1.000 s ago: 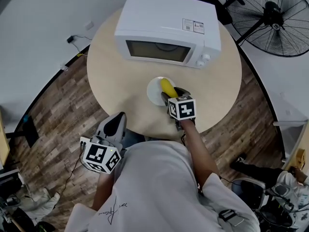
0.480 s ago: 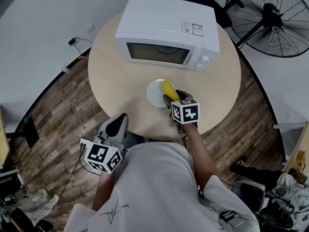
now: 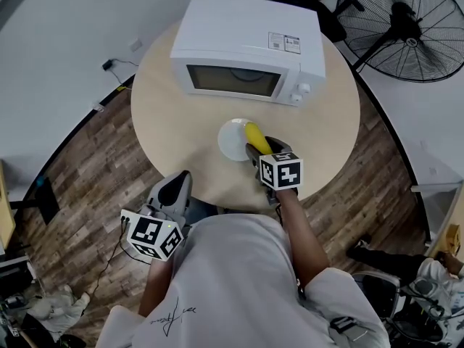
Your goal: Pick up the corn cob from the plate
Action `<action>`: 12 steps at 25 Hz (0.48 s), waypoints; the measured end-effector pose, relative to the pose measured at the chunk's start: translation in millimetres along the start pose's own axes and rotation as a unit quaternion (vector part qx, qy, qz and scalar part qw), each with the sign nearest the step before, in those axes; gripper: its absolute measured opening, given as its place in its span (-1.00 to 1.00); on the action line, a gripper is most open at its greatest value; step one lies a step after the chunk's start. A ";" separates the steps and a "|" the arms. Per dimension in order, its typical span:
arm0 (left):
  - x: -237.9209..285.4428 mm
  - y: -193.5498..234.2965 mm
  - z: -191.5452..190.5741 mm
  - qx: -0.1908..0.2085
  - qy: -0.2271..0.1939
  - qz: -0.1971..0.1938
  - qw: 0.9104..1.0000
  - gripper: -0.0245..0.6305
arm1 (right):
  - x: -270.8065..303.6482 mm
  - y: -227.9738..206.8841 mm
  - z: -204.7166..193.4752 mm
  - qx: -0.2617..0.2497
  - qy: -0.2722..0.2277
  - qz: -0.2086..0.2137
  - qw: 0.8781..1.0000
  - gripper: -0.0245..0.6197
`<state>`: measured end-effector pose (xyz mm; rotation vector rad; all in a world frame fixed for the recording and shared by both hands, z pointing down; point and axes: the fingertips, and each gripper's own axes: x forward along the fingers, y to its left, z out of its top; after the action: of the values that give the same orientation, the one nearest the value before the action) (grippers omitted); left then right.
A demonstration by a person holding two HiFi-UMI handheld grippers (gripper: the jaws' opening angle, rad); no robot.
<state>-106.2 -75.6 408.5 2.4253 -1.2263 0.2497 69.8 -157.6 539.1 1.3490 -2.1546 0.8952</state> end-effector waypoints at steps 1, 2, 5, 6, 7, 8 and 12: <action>0.8 -0.5 -0.4 0.000 0.000 0.000 1.000 -0.93 | -1.2 -0.1 0.7 0.000 -0.002 0.001 1.000 -0.09; 1.5 -1.2 -1.0 0.000 0.001 0.000 1.000 -0.93 | -2.6 0.0 1.3 0.000 -0.004 0.002 1.000 -0.09; 3.1 -3.8 -2.1 -0.001 0.000 0.001 1.000 -0.93 | -7.3 0.4 3.3 -0.002 -0.009 0.006 1.000 -0.09; 3.4 -4.8 -2.4 0.000 0.000 0.003 1.000 -0.93 | -8.9 0.4 3.9 -0.001 -0.012 0.007 1.000 -0.09; 3.6 -5.8 -2.9 0.000 0.000 0.005 1.000 -0.93 | -10.2 0.5 4.5 0.000 -0.014 0.009 1.000 -0.09; 3.7 -6.7 -3.4 -0.001 0.000 0.006 1.000 -0.93 | -11.1 0.8 4.9 0.000 -0.016 0.011 1.000 -0.09; 2.5 -7.9 -4.3 -0.001 0.001 0.012 1.000 -0.93 | -14.8 3.4 6.5 -0.001 -0.020 0.017 1.000 -0.09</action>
<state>-98.3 -71.3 411.0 2.4099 -1.2559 0.2576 72.9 -152.1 523.8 1.3434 -2.2156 0.8854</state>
